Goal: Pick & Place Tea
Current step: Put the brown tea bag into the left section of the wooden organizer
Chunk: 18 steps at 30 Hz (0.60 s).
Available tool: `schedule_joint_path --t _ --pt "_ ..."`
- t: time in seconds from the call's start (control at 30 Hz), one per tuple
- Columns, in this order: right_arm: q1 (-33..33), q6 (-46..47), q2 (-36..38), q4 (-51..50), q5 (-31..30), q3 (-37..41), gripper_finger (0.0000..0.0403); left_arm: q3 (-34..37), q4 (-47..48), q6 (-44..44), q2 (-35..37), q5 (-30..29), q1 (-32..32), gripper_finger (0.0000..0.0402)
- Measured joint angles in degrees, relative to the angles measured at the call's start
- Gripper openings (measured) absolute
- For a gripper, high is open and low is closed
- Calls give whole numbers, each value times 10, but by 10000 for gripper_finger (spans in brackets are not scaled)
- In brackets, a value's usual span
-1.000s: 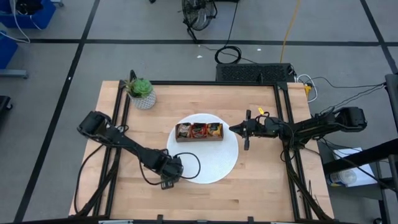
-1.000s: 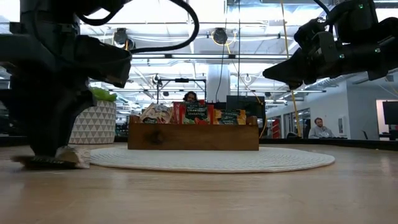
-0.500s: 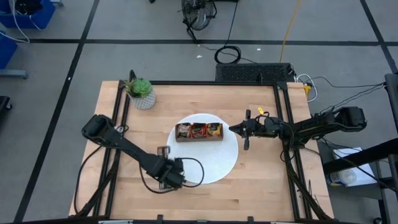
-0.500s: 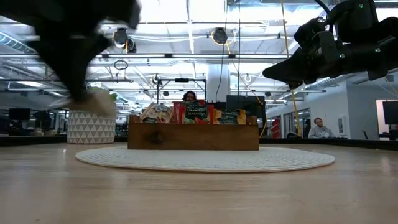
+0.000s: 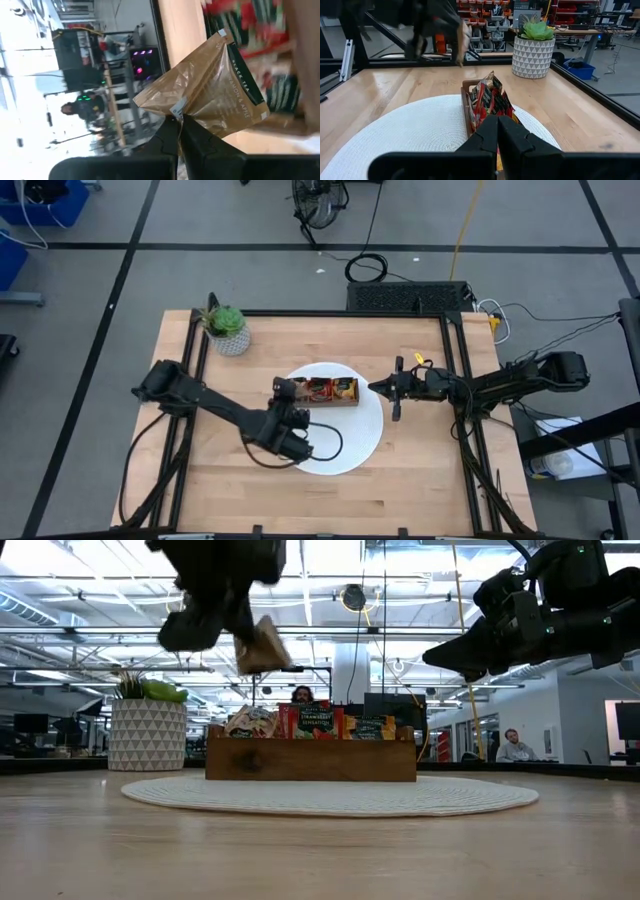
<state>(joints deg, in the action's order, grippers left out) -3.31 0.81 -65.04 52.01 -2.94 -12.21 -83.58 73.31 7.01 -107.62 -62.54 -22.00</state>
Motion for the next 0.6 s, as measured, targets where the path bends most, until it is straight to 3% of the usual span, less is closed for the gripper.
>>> schedule_joint_path --t 0.3,0.6 --pt "0 -8 0 -10 0 0 0 77 -75 -33 -21 -53 16 10" --pt "0 -15 0 -11 0 0 0 126 -155 -35 -19 -23 21 8"
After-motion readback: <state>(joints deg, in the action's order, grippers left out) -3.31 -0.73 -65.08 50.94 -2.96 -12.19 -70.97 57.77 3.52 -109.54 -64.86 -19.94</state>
